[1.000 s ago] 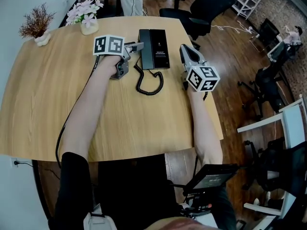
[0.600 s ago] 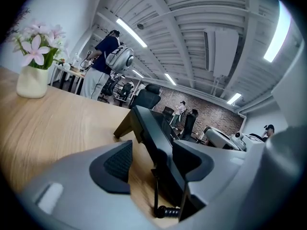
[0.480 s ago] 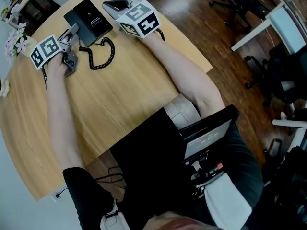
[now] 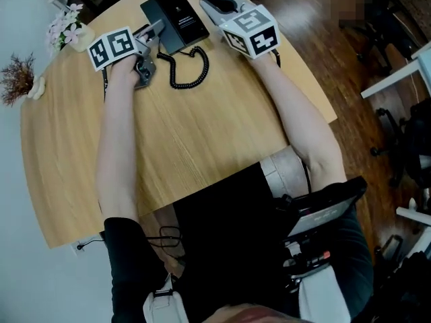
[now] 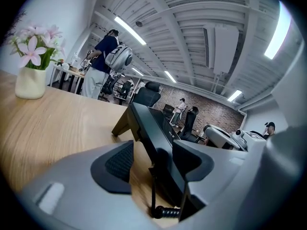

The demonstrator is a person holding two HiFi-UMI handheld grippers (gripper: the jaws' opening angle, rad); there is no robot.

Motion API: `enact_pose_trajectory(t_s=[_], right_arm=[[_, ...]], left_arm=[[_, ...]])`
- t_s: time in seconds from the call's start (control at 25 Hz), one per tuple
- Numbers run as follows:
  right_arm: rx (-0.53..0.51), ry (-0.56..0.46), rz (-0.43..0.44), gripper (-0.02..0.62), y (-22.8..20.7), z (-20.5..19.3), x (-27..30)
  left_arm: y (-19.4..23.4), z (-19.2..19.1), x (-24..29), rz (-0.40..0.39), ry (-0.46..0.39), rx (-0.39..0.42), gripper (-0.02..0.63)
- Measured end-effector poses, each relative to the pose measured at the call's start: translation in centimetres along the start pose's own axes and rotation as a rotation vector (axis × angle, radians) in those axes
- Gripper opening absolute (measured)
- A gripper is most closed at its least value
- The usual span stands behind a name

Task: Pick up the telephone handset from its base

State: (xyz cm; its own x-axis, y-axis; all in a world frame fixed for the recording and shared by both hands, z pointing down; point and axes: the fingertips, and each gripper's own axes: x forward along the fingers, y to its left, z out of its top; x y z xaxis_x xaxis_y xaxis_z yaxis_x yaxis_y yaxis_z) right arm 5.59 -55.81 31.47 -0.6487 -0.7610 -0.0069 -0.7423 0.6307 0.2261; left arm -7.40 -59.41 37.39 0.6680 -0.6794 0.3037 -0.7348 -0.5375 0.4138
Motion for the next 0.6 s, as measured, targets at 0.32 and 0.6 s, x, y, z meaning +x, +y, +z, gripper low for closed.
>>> enact_pose_trajectory(t_s=[0.32,0.6], right_arm=[[-0.007,0.008,0.006,0.003,0.36,0.03,0.52],[-0.014,0.007,0.007,0.003,0.58,0.14,0.56]], left_arm=[[0.45,-0.14,0.11,0.01,0.02,-0.001,0.252],[-0.14,-0.2,0.73,-0.021,0.022,-0.023,0.196]])
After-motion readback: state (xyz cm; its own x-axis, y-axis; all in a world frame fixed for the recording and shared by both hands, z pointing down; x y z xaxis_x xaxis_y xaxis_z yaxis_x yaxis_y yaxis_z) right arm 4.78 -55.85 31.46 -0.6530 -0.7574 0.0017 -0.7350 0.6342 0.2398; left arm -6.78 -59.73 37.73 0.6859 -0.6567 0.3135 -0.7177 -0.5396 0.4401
